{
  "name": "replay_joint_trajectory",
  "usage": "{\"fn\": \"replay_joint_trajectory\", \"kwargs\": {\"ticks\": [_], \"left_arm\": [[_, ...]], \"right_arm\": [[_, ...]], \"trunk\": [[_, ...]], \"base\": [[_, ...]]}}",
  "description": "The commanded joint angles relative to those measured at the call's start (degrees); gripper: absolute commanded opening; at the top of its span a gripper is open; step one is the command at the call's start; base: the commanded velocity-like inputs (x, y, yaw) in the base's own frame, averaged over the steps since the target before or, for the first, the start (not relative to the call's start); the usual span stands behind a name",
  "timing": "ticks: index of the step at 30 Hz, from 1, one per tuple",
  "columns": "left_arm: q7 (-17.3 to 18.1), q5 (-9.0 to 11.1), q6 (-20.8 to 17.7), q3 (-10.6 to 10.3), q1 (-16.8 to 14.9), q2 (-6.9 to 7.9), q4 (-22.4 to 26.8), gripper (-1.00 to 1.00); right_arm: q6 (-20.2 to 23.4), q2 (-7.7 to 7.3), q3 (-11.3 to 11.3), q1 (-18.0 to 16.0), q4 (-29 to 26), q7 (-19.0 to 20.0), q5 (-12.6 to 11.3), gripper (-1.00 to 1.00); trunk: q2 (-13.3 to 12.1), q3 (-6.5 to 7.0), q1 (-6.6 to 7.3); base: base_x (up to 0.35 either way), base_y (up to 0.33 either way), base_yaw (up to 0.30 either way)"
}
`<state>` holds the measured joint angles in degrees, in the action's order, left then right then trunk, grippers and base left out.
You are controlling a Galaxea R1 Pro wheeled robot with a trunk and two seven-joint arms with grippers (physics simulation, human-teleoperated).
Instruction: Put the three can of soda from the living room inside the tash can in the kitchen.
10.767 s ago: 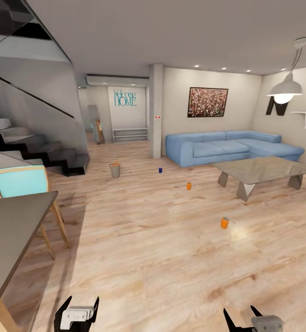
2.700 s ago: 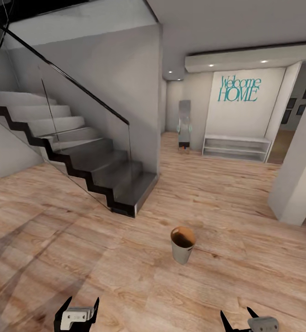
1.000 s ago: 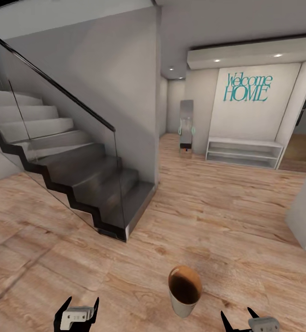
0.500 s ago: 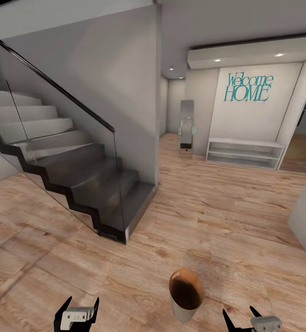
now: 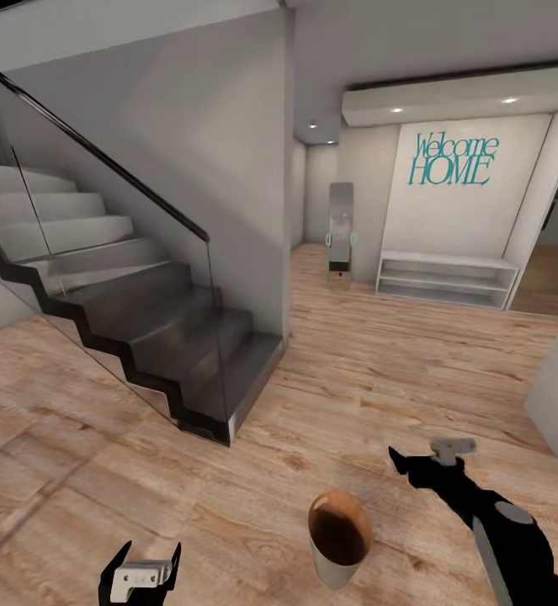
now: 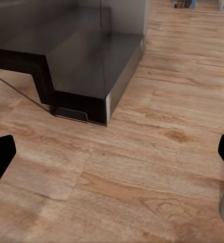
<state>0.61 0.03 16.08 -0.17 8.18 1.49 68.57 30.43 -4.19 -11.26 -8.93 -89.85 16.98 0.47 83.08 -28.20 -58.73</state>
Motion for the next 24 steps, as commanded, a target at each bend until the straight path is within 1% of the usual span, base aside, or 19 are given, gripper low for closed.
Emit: {"fn": "replay_joint_trajectory", "kwargs": {"ticks": [1,3,4,5,6,7,8,12,13,15,16,17,18,21,22,24], "left_arm": [[0.0,0.0,0.0,0.0,0.0,0.0,0.0,1.0],[0.0,0.0,0.0,0.0,0.0,0.0,0.0,1.0],[0.0,0.0,0.0,0.0,0.0,0.0,0.0,1.0],[0.0,0.0,0.0,0.0,0.0,0.0,0.0,1.0],[0.0,0.0,0.0,0.0,0.0,0.0,0.0,1.0],[0.0,0.0,0.0,0.0,0.0,0.0,0.0,1.0],[0.0,0.0,0.0,0.0,0.0,0.0,0.0,1.0],[0.0,0.0,0.0,0.0,0.0,0.0,0.0,1.0],[0.0,0.1,0.0,0.0,0.0,0.0,0.0,1.0],[0.0,0.1,0.0,0.0,0.0,0.0,0.0,1.0],[0.0,0.2,0.0,0.0,0.0,0.0,0.0,1.0],[0.0,0.2,0.0,0.0,0.0,0.02,0.1,1.0],[0.0,0.2,0.0,0.0,0.1,0.01,0.2,1.0],[0.0,0.3,0.1,-0.1,0.1,0.01,0.3,1.0],[0.0,0.3,0.1,-0.1,0.1,0.0,0.3,1.0],[0.0,0.3,0.0,-0.1,0.1,0.0,0.2,1.0]], "right_arm": [[3.4,-0.07,0.1,-8.0,0.6,0.0,-0.1,1.0],[7.4,-0.16,0.1,-12.9,3.2,0.1,0.0,1.0],[10.3,-0.5,0.3,-17.7,7.4,0.1,0.0,1.0],[11.3,-0.79,0.4,-20.2,10.1,0.1,0.1,1.0],[12.9,-1.44,1.2,-25.2,16.4,-0.1,0.1,1.0],[13.9,-2.35,2.2,-30.5,23.9,-0.3,0.1,1.0],[14.5,-3.49,3.3,-36.2,32.6,-0.5,0.1,1.0],[15.2,-5.8,4.7,-48.1,53.1,-1.5,0.6,1.0],[15.3,-6.51,5.3,-54.2,63.1,-2.8,1.5,1.0],[15.5,-6.91,5.6,-59.6,71.1,-4.6,2.9,1.0],[19.4,-7.0,6.0,-66.7,79.7,-8.3,4.9,1.0],[22.8,-7.01,6.0,-68.5,81.7,-9.4,5.4,1.0],[24.2,-7.02,6.0,-69.1,82.5,-9.8,5.5,1.0],[26.7,-6.99,6.1,-70.3,84.4,-10.9,5.9,1.0],[28.0,-7.18,6.1,-70.9,86.4,-11.5,6.2,1.0],[28.5,-7.39,6.1,-71.2,88.2,-11.8,6.4,1.0]], "trunk": [[0.0,0.01,0.0],[0.0,0.01,0.0],[0.0,0.01,0.0],[0.0,0.01,0.0],[0.0,0.01,0.0],[0.0,0.01,0.0],[0.0,0.01,0.0],[0.0,0.01,0.0],[0.0,0.01,0.0],[0.0,0.01,0.0],[0.0,0.01,0.0],[0.0,0.01,0.0],[0.0,0.01,0.0],[0.0,0.01,0.0],[0.0,0.01,0.0],[0.0,0.01,0.0]], "base": [[0.0,0.0,0.0],[0.0,0.0,0.0],[0.0,0.0,0.0],[0.0,0.0,0.0],[0.0,0.0,0.0],[0.0,0.0,0.0],[0.0,0.0,0.0],[0.0,0.0,0.0],[0.0,0.0,0.0],[0.0,0.0,0.0],[0.0,0.0,0.0],[0.0,0.0,0.0],[0.0,0.0,0.0],[0.0,0.0,0.0],[0.0,0.0,0.0],[0.0,0.0,0.0]]}}
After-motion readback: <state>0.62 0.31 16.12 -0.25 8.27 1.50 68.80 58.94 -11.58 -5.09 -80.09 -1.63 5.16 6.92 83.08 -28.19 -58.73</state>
